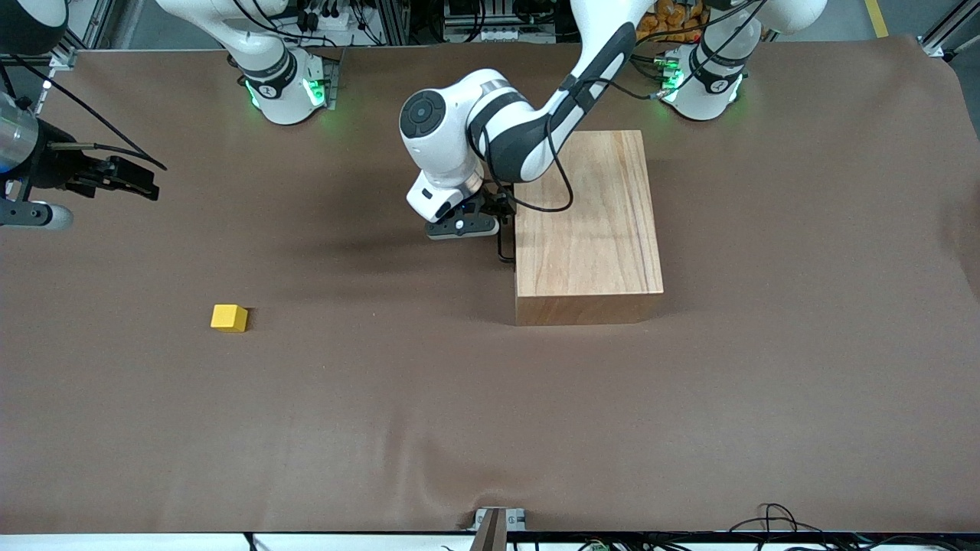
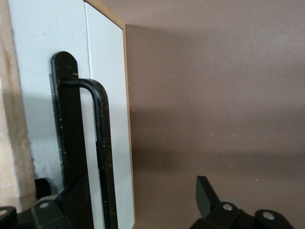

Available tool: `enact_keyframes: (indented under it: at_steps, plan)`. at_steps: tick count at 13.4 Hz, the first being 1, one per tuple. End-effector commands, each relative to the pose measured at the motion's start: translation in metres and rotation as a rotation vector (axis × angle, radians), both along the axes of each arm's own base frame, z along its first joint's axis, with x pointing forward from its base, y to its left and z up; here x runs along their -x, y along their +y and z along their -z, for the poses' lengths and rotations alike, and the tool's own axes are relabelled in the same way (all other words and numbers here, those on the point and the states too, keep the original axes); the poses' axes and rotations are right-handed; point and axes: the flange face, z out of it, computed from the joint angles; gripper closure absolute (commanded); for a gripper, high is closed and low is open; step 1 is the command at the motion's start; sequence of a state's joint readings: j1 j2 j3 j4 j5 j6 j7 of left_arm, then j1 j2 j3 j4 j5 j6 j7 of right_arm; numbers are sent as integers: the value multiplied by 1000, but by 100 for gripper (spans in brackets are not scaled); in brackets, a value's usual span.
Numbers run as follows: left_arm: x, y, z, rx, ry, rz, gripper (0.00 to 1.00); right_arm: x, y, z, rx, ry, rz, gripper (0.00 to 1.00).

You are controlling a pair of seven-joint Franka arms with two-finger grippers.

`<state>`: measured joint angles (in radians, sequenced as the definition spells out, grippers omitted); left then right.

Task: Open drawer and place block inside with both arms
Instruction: 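Pull the drawer handle outward with the left gripper to open drawer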

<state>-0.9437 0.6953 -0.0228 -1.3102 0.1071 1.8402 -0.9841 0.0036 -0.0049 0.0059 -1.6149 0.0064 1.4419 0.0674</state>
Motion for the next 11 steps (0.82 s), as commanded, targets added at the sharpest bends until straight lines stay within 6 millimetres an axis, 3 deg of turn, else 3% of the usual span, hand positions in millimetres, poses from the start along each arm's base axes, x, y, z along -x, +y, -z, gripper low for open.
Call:
enact_keyframes:
  at_steps: [1, 5, 11]
  plan:
    - [-1, -3, 6, -26, -11, 22, 0, 1, 3, -1, -7, -2, 11, 0]
    - [1, -7, 16, -21, -7, 25, 0, 1, 3, 1, -7, 1, 8, 0]
    - [8, -22, 12, 43, -32, 29, 0, 2, 12, 0, -5, 1, -7, 0]
